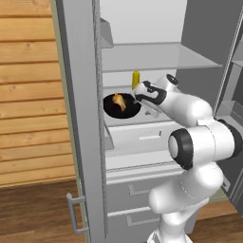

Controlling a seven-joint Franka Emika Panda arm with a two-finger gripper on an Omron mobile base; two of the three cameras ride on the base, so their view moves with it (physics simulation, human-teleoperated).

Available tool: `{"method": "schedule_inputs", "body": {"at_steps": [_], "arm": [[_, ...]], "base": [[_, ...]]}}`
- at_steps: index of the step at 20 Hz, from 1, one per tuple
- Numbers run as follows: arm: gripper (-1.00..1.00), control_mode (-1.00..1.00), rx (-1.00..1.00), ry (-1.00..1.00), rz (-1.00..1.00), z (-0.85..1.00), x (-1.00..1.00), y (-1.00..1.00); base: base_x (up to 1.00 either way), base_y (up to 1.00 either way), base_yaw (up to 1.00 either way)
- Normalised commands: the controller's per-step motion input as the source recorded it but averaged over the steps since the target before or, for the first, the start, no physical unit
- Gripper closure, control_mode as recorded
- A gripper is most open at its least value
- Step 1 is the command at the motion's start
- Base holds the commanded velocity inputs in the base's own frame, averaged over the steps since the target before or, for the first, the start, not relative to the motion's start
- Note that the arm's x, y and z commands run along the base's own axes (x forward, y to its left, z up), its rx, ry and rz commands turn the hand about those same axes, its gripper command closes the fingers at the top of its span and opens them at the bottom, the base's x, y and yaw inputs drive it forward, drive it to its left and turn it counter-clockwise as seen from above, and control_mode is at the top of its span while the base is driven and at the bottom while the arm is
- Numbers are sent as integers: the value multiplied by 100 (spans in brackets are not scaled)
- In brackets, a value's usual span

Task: Pick the chicken drumstick and avocado from their plates and place them in the bowl. Then put the bowl in the fridge.

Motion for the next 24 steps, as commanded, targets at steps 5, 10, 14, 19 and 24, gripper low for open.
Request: {"method": "schedule_inputs", "body": {"at_steps": [5,10,14,19,24], "arm": [[-100,-100,-3,-10,9,47,-75,0],[-100,-100,-15,0,16,63,-91,0],[-100,-100,-17,0,18,42,-100,0],[-100,-100,-22,-6,16,14,-100,0],[-100,-100,-24,-20,12,0,-100,-1]], "base": [[0,0,0],[0,0,0],[0,0,0],[0,0,0],[0,0,0]]}}
